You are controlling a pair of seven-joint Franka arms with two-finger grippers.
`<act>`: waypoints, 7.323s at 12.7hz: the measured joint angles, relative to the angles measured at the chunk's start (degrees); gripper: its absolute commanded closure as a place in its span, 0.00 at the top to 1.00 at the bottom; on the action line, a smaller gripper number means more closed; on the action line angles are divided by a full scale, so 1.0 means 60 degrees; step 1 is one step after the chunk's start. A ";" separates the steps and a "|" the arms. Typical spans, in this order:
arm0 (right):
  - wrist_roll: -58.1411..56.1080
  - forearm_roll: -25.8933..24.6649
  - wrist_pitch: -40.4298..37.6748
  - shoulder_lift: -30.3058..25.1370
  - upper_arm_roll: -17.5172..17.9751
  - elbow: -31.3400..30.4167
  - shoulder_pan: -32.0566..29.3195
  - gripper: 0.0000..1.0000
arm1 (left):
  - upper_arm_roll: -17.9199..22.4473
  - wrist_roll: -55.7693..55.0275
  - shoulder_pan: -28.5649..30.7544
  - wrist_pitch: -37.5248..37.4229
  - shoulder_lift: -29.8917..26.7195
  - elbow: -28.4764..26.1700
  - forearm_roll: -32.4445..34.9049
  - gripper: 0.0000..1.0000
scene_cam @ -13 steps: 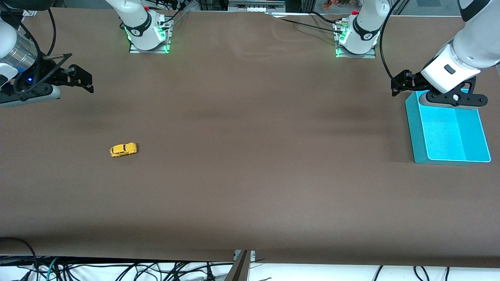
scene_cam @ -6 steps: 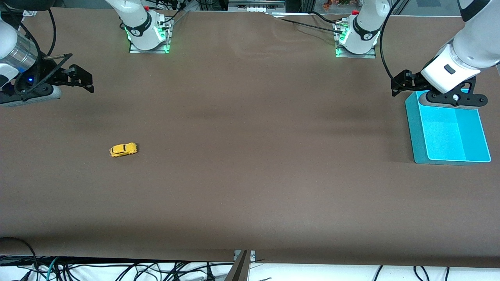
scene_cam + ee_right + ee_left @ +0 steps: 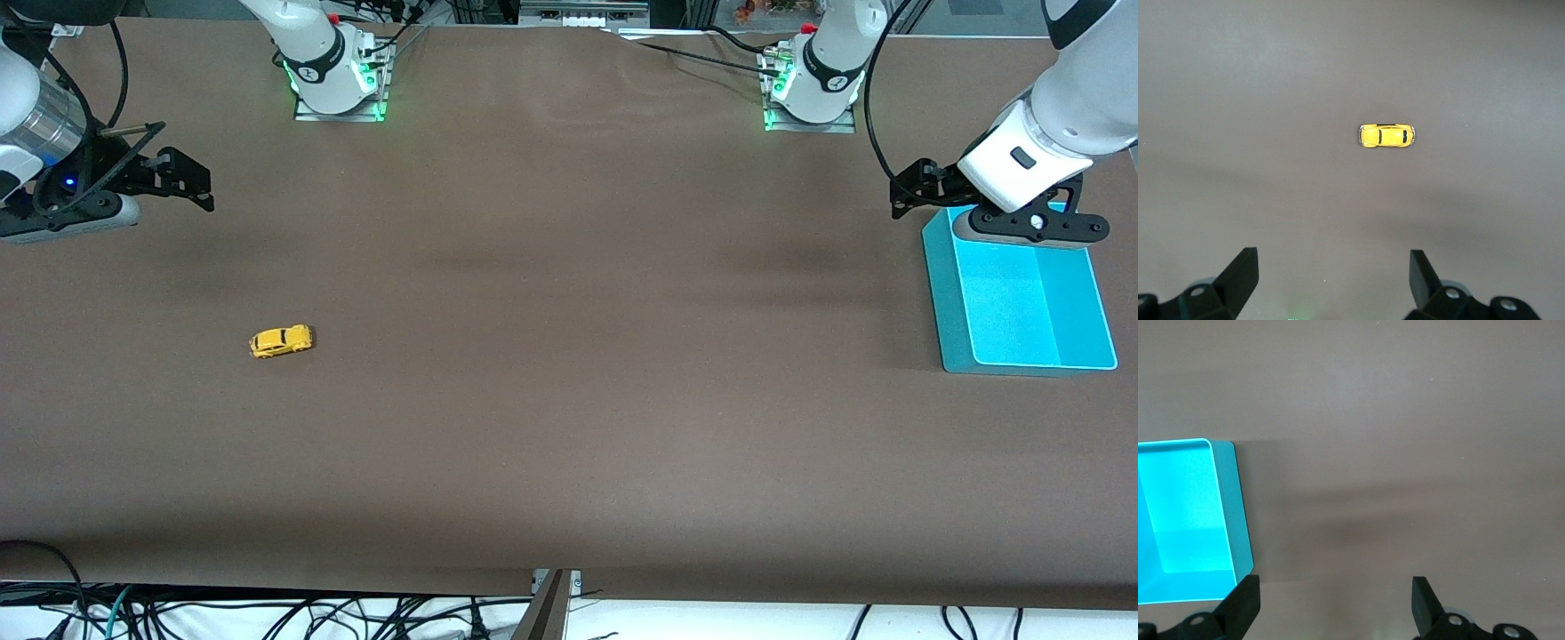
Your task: Wind and store yellow beetle car
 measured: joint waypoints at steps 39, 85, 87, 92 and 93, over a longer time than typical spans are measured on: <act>-1.3387 -0.0565 0.8593 0.4447 -0.0063 -0.3662 -0.1076 0.95 | 0.0009 0.0000 0.0004 -0.0011 0.0050 0.0024 0.0000 1.00; -1.5175 0.0203 0.5473 0.4357 0.0065 -0.0961 -0.1803 1.00 | 0.0009 0.0000 0.0005 -0.0011 0.0052 0.0025 0.0000 1.00; -1.5121 0.0203 0.5335 0.4094 0.0070 -0.0950 -0.1552 1.00 | 0.0009 0.0000 0.0005 -0.0011 0.0052 0.0025 0.0000 1.00; -1.5106 0.0203 0.5298 0.3990 0.0047 -0.0942 -0.1474 1.00 | 0.0009 0.0000 0.0005 -0.0011 0.0052 0.0025 0.0000 1.00; -1.5106 0.0203 0.5289 0.3990 0.0045 -0.0942 -0.1474 1.00 | 0.0009 0.0000 0.0005 -0.0011 0.0052 0.0025 0.0000 1.00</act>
